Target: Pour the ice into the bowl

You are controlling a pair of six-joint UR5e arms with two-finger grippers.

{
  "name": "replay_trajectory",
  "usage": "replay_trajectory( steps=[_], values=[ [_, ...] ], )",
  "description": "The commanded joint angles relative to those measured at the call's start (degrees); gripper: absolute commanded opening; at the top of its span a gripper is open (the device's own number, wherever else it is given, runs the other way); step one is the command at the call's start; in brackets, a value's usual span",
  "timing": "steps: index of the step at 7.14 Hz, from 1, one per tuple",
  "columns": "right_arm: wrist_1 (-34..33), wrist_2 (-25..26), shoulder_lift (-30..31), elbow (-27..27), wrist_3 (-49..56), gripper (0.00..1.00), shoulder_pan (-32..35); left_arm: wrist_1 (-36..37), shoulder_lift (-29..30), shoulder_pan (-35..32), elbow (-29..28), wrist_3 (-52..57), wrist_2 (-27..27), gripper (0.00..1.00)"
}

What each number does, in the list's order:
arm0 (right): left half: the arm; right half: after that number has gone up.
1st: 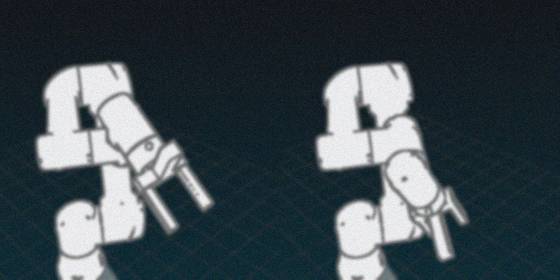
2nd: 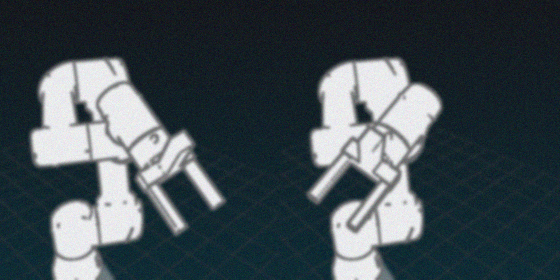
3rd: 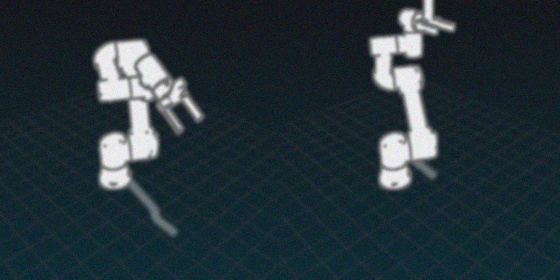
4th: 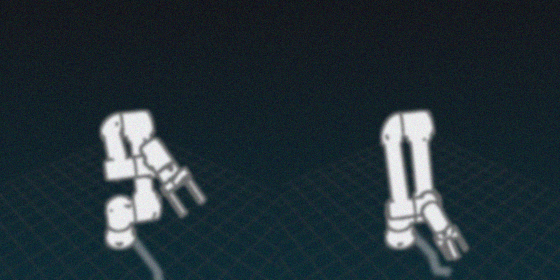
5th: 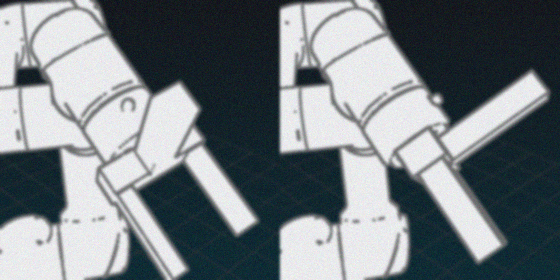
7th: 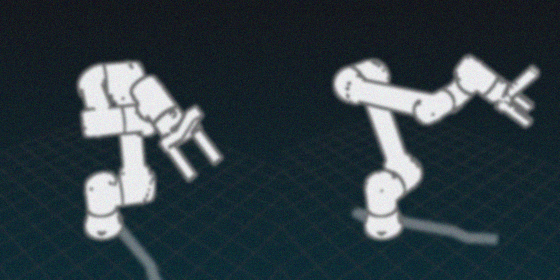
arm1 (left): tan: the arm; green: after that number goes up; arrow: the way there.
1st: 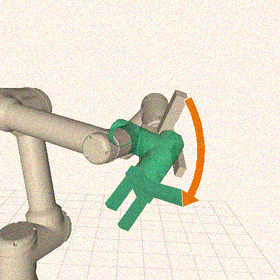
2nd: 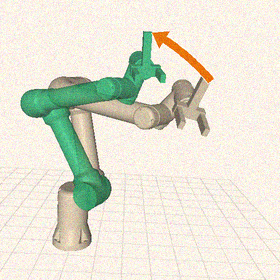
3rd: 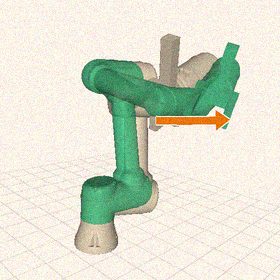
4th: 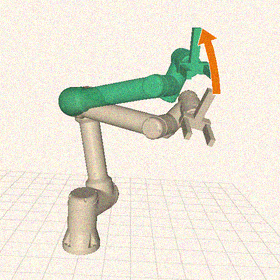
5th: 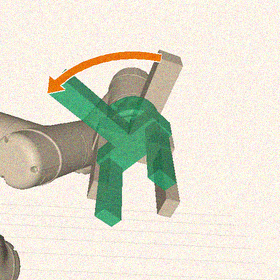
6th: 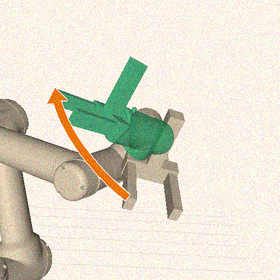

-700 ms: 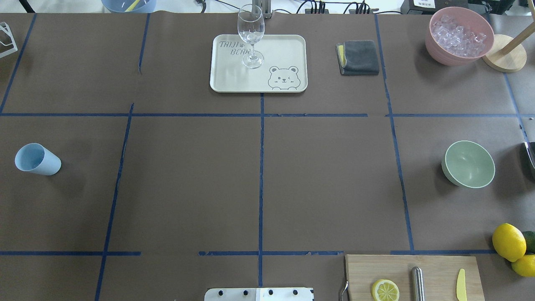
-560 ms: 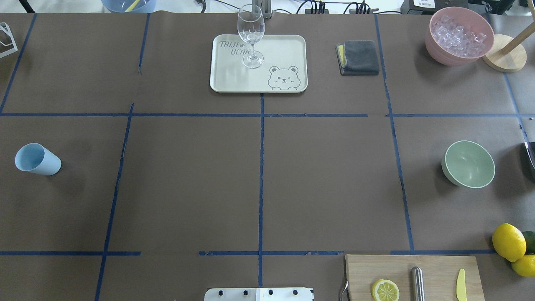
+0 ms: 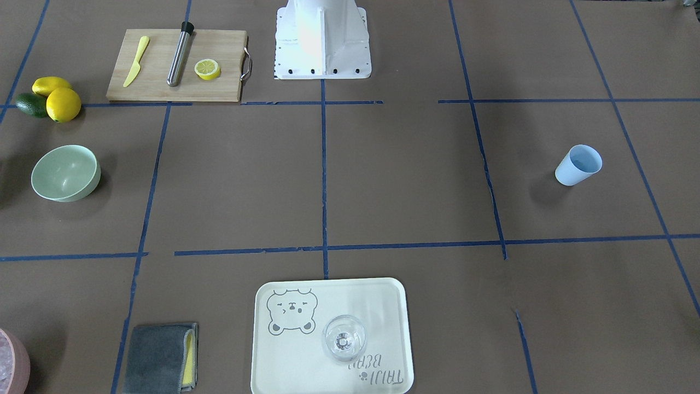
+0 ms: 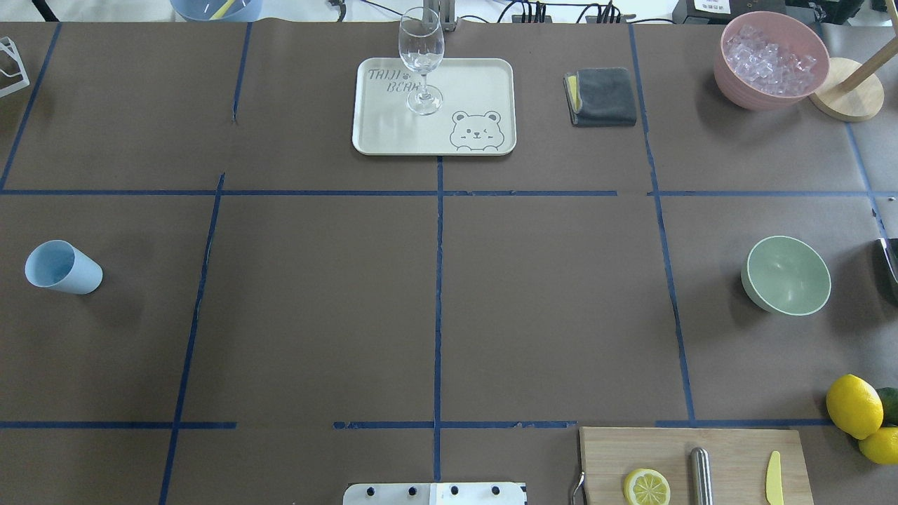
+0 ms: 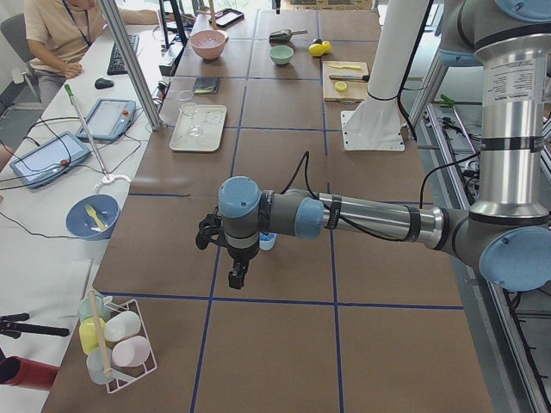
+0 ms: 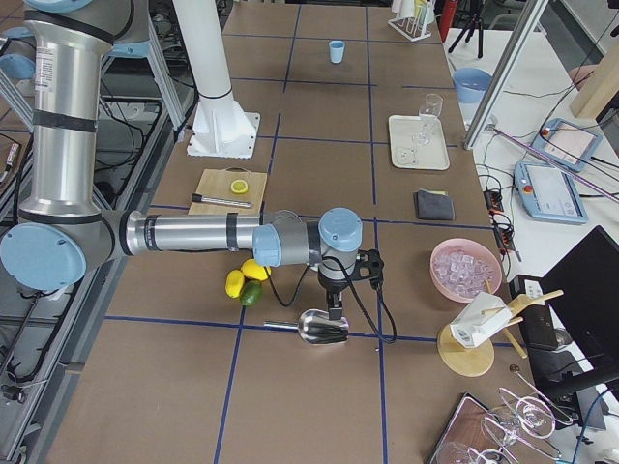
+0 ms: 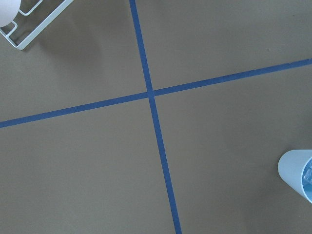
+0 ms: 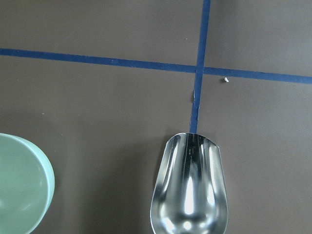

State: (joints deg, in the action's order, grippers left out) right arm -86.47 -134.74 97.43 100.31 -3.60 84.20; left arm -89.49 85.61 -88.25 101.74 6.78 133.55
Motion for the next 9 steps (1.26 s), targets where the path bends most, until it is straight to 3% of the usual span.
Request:
replay_trajectory(
  steps=[1, 3, 4, 5, 7, 9],
  values=[
    [0.16, -0.43, -0.92, 0.24, 0.0, 1.0, -0.17, -0.15, -0.09, -0.08, 0.03, 0.25, 0.21, 1.0],
    [2.6, -2.18, -0.58, -1.42, 0.0, 1.0, -1.22, -0.24, 0.43, 0.18, -1.1, 0.08, 0.22, 1.0],
    [6.36, -8.02, 0.82, -2.56, 0.17, 1.0, -1.49, -0.16, 0.35, 0.09, -1.11, -0.19, 0.39, 1.0],
    [11.88, -9.38, 0.13, -4.14, -0.17, 1.0, -8.19, 0.02, 0.0, 0.01, -0.67, -0.28, 0.39, 1.0],
    [21.56, -8.61, -0.4, -5.56, -13.03, 1.0, -12.99, -0.07, 0.35, 0.09, -1.9, -0.28, 0.48, 1.0],
    [27.21, -2.4, -1.37, -5.82, -26.65, 1.0, -18.16, -0.07, 0.26, 0.09, -1.29, -0.36, 0.57, 1.0]
  ],
)
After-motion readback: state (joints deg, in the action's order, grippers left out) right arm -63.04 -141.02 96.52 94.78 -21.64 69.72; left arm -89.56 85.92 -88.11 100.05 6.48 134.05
